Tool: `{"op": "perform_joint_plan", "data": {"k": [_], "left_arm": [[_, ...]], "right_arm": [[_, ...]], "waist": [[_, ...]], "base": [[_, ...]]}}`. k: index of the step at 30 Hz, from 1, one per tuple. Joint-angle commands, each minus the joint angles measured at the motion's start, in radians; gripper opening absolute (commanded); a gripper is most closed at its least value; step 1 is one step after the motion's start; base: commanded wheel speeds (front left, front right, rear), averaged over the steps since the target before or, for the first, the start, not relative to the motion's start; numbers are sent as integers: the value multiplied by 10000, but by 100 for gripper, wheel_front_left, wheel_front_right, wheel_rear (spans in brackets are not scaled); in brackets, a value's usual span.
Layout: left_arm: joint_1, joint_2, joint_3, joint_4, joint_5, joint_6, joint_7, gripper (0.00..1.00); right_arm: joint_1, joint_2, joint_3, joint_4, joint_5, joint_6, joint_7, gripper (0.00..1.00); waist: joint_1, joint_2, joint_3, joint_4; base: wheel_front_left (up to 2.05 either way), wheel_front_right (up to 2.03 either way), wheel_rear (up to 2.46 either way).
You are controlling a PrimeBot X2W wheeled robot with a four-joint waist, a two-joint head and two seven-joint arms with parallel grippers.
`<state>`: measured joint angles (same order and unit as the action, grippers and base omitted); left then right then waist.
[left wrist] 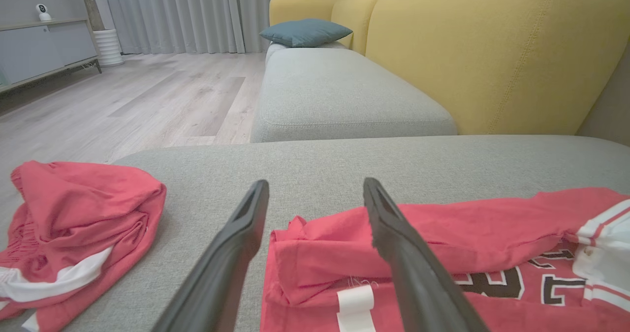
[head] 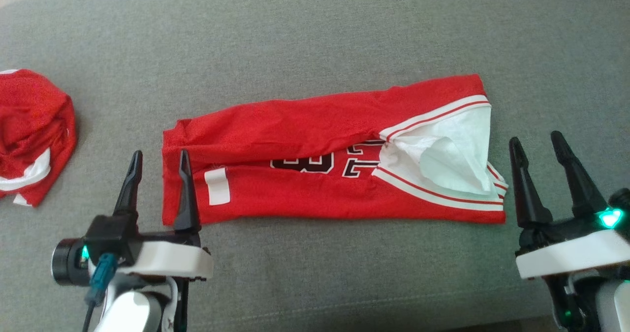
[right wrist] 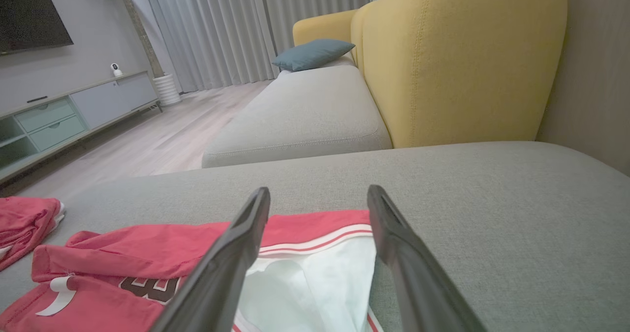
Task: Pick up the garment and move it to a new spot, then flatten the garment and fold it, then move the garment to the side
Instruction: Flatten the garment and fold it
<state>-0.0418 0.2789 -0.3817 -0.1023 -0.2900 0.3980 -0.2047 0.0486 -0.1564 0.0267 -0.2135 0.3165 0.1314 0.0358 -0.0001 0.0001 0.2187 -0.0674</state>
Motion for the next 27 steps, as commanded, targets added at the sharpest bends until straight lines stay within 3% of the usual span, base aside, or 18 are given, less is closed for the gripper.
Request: {"op": "perform_joint_plan", "data": {"k": [1,6,12,17,24,25,27], "left_arm": [[-304,231,292,-381,124,80,-39,100],[-513,211,224,-412,141,34,-40,100],[-1059,74,41,-423,251,-82,-115,100],[-1492,-67,-84,-326,329,-172,-220,100],[-1742,-181,-132,-216,378,-198,-348,100],[-1750,-188,-130,-208,377,-198,-361,100],[-1738,-189,-106,-192,373,-178,-384,100]], "right_arm": [[-181,-90,148,-293,34,-7,27,100],[-316,-330,-12,423,260,-7,195,100],[-1189,-871,10,2216,668,-7,244,100],[-2273,-1187,622,3651,1030,-7,370,100],[-2952,-1352,1377,5113,1562,-7,1438,100],[-2943,-1393,1513,5182,1690,-7,1688,79],[-2919,-1500,1763,5156,1950,-7,2082,0]], "waist": [[1,-1,30,12],[1,-1,308,120],[1,-1,987,364],[1,-1,1424,563],[1,-1,1590,774],[1,-1,1580,789],[1,-1,1547,789]], "base": [[0,0,0],[0,0,0],[0,0,0],[0,0,0],[0,0,0],[0,0,0],[0,0,0]]}}
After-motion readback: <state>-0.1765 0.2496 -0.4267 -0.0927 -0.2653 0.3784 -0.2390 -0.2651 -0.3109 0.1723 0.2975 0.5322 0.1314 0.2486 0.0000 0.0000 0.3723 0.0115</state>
